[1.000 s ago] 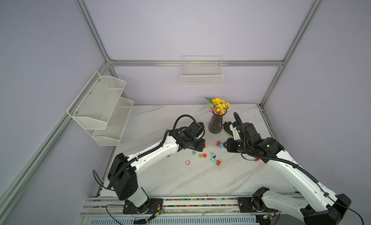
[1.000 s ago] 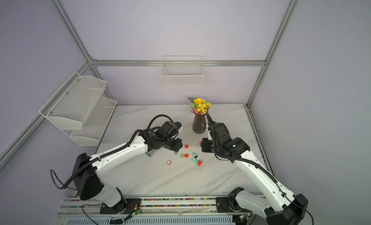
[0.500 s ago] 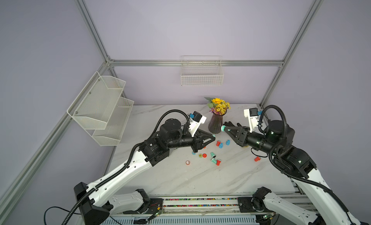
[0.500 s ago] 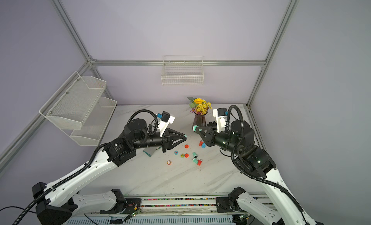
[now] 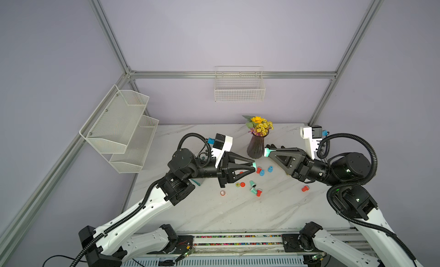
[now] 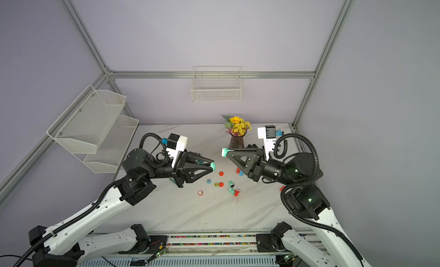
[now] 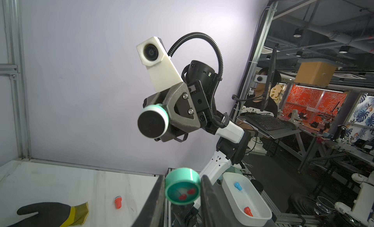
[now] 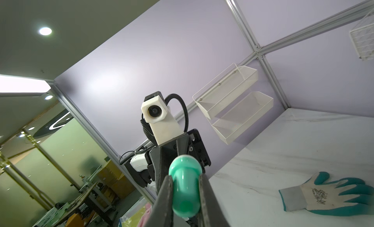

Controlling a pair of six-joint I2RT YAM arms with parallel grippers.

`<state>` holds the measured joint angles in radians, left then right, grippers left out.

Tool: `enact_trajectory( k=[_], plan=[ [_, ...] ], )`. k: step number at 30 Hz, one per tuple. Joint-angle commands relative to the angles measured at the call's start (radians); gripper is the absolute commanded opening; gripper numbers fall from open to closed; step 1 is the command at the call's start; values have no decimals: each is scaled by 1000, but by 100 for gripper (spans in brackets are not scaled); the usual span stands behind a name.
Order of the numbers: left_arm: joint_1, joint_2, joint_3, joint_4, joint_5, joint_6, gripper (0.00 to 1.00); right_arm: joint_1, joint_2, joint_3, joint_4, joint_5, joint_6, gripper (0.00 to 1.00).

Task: Close the stamp cap
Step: Close the cover of the stamp.

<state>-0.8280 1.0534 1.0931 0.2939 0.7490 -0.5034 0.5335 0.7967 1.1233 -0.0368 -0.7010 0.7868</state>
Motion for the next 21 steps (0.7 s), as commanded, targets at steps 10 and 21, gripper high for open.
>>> enact_trajectory(
  k=[10, 21],
  plan=[
    [-1, -3, -1, 103, -9, -34, 27, -1, 12, -78, 213, -162, 153, 0],
    [-1, 7, 2, 100, -15, -37, 27, 7, 13, -107, 256, -194, 196, 0]
  ],
)
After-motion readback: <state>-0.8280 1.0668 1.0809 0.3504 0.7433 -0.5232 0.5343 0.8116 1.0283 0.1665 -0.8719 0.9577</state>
